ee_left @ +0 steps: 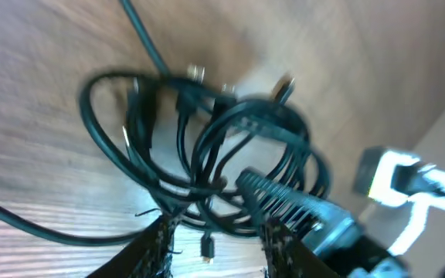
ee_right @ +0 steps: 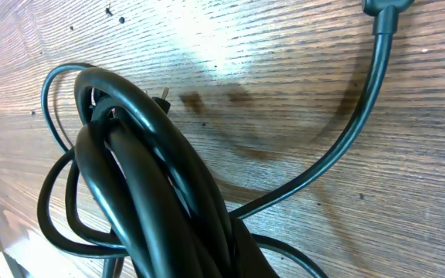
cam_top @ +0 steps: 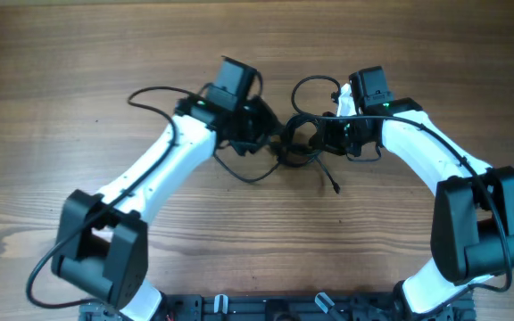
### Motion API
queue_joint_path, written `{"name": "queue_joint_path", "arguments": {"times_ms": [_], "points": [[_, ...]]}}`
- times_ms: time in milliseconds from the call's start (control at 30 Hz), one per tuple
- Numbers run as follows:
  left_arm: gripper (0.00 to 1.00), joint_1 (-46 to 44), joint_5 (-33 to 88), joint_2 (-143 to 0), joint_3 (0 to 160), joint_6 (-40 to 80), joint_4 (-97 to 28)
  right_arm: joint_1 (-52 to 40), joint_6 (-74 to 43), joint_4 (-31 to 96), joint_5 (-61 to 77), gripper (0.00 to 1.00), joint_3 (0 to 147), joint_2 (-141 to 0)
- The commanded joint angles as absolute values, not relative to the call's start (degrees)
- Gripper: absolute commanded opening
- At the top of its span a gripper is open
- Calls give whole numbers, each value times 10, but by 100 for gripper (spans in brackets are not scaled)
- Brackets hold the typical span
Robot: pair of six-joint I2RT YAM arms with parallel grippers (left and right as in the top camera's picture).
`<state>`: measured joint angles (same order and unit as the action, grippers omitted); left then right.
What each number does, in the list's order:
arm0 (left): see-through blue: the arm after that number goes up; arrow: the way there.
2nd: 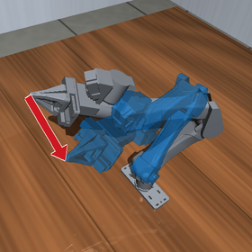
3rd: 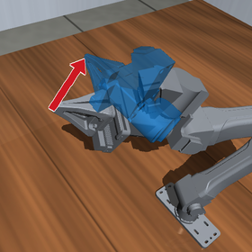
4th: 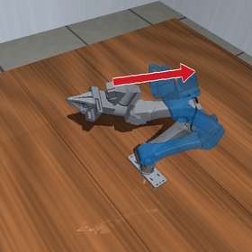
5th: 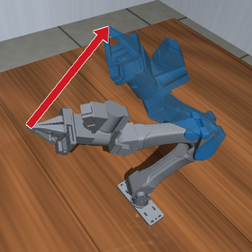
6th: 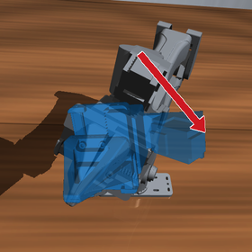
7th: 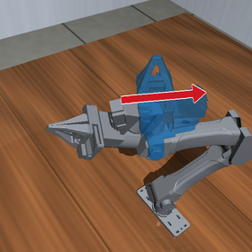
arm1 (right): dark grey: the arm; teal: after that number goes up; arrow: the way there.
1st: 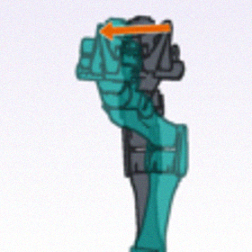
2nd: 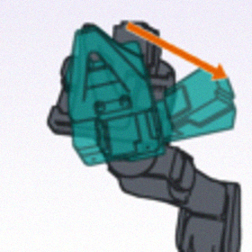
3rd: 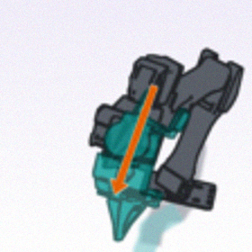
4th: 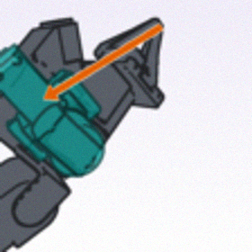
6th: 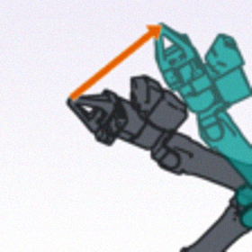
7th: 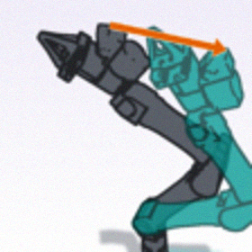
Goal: Untangle cables
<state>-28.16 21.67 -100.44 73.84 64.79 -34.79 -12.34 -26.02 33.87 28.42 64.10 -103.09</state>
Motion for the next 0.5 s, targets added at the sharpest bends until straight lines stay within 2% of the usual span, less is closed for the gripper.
{"name": "queue_joint_path", "arguments": {"times_ms": [0,133,300,367,433,467], "points": [[37,-300,202,-1039,740,665,-350,-126,-255,342,283,4,640,-1037],[35,-309,176,-1080,739,682,-313,-126,-256,342,283,4,640,-1037],[19,-314,176,-1101,739,682,-296,-126,-256,342,283,4,640,-1037],[16,-321,160,-1101,739,682,-294,-126,-256,342,283,4,640,-1037],[4,-325,135,-1101,739,682,-293,-126,-256,343,283,4,640,-1037],[4,-325,132,-1101,739,679,-291,-126,-257,344,283,4,640,-1037]]}}
